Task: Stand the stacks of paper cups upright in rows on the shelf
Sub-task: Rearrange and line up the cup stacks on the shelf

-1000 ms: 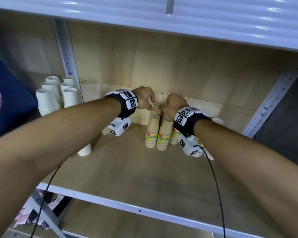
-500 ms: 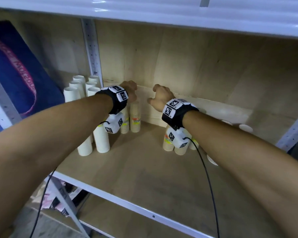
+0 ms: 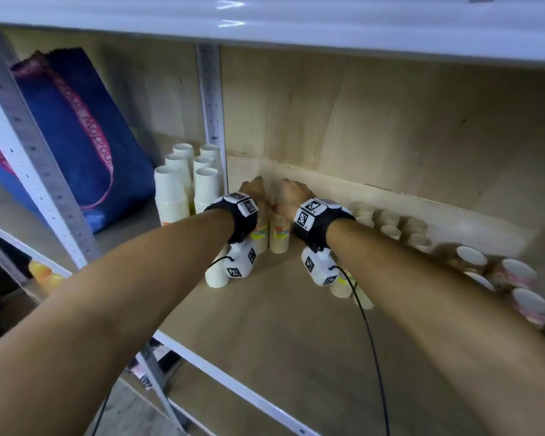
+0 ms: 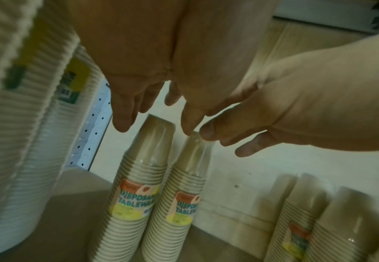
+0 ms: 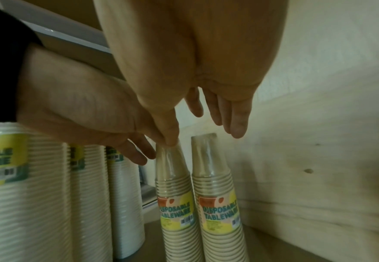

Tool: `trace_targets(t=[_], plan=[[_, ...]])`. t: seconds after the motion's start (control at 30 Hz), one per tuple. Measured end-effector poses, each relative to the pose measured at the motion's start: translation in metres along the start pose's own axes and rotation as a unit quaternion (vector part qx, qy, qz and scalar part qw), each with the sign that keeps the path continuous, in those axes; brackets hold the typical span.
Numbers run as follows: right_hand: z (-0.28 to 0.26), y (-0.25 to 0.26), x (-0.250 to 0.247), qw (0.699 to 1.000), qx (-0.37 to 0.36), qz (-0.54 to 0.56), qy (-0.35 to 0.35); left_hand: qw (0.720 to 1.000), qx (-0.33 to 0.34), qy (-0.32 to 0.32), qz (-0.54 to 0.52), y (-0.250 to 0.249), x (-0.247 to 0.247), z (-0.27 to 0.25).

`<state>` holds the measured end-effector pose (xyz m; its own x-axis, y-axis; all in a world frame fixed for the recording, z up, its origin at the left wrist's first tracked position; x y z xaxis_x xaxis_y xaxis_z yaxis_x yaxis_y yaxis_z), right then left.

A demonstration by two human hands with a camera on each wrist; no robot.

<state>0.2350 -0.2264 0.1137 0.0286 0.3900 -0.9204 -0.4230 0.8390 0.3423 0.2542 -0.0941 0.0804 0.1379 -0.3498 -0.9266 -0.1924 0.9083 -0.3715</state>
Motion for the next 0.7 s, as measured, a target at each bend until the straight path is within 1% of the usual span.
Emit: trace_targets(t=[0.13,0.27,0.37,0.43,0.53,0.7], plan=[[0.011,-0.003,0.011,1.000,0.008,-0.005,0.016,1.000,0.007,-0.020,-0.016,0.003,0.008,0.000],[0.019,-0.002,0.024,0.999,0.019,-0.019,0.038,0.999,0.017,-0.047,-0.003,-0.002,0.010,0.000],[0.019,0.000,0.028,0.999,0.022,-0.013,0.045,0.998,0.023,-0.051,-0.002,-0.005,0.008,-0.005],[0.017,-0.001,0.027,0.999,0.027,-0.010,0.038,0.999,0.021,-0.048,-0.011,-0.006,0.008,-0.006],[0.016,-0.008,0.027,0.999,0.030,0.002,0.031,0.998,0.000,-0.048,-0.036,-0.008,0.004,-0.009],[-0.003,-0.012,0.012,0.999,0.028,0.013,0.008,0.998,-0.004,-0.041,-0.042,-0.012,-0.005,-0.020]])
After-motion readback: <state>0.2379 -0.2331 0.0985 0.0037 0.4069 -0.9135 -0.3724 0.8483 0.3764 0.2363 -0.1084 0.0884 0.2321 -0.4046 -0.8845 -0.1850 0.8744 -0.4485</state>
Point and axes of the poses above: each hand's wrist, its own z-axis towards the middle knuckle, its own x-axis out of the palm, y = z × x, the point moved 4 cm from there along z, towards the middle knuckle, and after that the axes turned 2 degrees about -y, right-handed, at the moved point
